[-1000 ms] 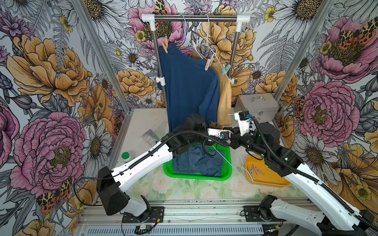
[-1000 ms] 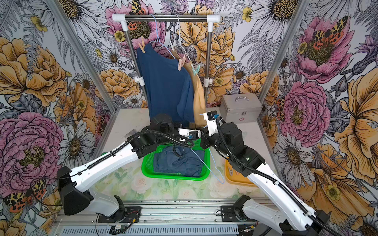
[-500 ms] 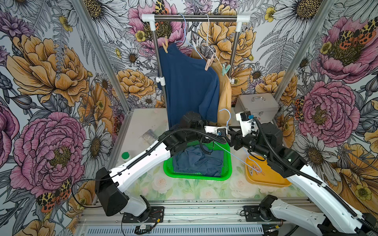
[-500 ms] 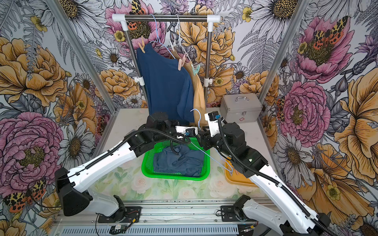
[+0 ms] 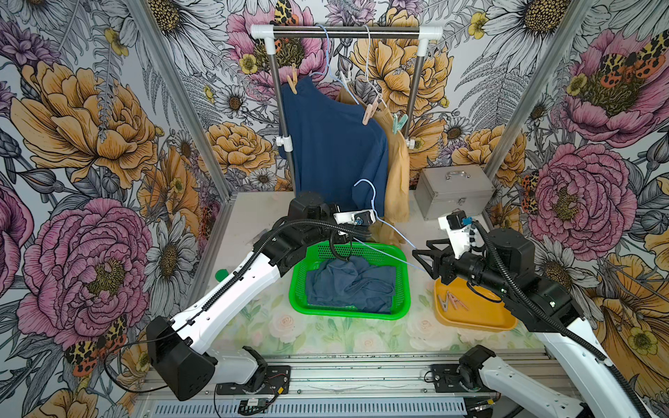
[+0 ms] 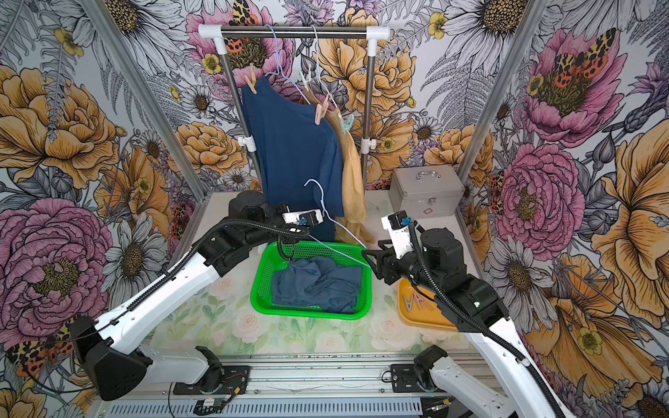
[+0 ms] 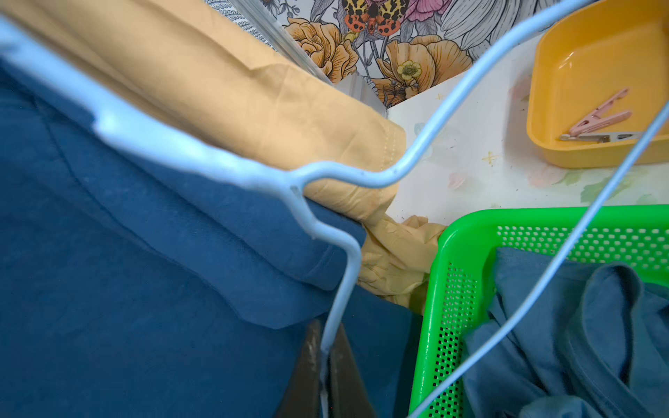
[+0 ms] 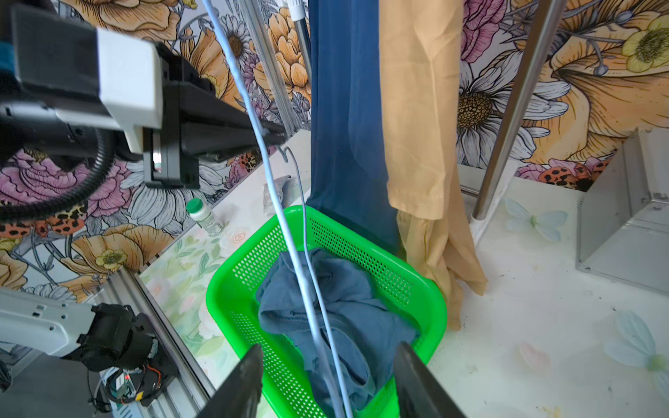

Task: Remove the clothespins securing t-shirts to the hanger
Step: Place the hanger on the clothes rail.

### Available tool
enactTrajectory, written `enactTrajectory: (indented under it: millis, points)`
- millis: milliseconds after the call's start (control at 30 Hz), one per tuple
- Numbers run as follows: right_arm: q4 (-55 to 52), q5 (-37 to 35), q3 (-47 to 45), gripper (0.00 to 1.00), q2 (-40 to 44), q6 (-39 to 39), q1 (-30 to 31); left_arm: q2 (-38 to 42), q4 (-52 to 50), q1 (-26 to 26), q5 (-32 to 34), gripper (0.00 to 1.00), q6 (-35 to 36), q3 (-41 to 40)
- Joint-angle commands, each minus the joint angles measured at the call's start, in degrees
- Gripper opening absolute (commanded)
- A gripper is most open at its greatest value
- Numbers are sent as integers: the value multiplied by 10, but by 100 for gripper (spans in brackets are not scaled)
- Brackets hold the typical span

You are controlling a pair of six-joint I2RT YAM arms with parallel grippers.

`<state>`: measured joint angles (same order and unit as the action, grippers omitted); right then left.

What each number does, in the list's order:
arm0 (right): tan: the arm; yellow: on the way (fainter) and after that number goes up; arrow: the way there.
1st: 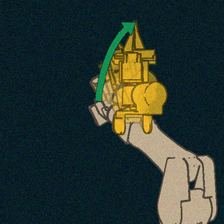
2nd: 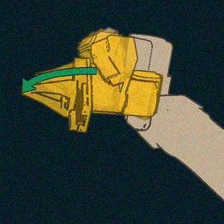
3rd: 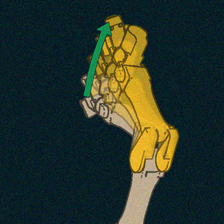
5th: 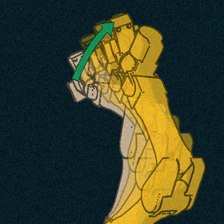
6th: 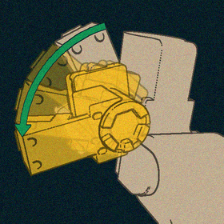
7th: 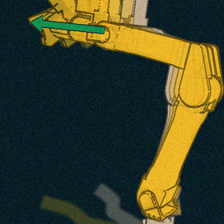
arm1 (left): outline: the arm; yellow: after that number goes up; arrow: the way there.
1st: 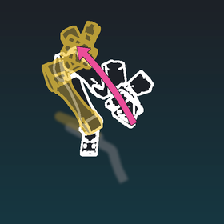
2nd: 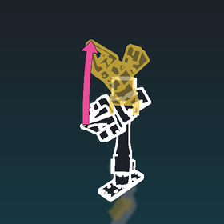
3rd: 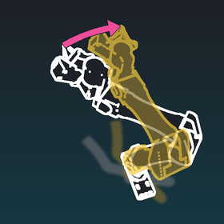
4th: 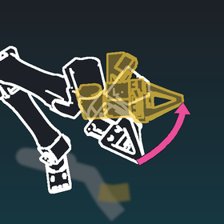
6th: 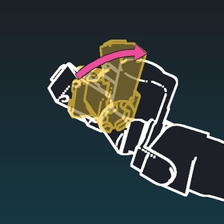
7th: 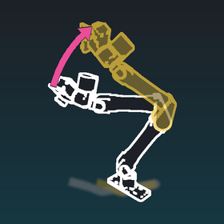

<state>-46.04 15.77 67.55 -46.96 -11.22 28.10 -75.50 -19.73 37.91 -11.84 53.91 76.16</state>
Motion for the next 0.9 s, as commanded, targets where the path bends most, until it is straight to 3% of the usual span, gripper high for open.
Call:
enactTrajectory:
  millis: [0, 333, 500, 567, 700, 800, 867]
  points:
    - [-31, 31, -9, 54, -5, 16, -6, 13, 15, -5, -24, 0, -11, -12]
    - [-30, 38, 16, 27, -52, 28, -6, 18, 15, -5, -30, 0, -16, -21]
    - [-31, 49, 21, 0, -61, 30, -7, 17, 15, -6, -30, 0, -22, -21]
    - [-31, 46, 21, 0, -60, 29, -7, 17, 15, -5, -30, 0, -23, -22]
    - [-31, 39, 20, 0, -53, 36, -6, 18, 15, -6, -28, 22, -26, -25]
    - [-30, 34, 24, 0, -46, 51, -6, 20, 15, -8, -30, 49, -37, -22]
    - [-30, 29, 27, 0, -37, 68, -7, 27, 16, -14, -38, 60, -53, -21]
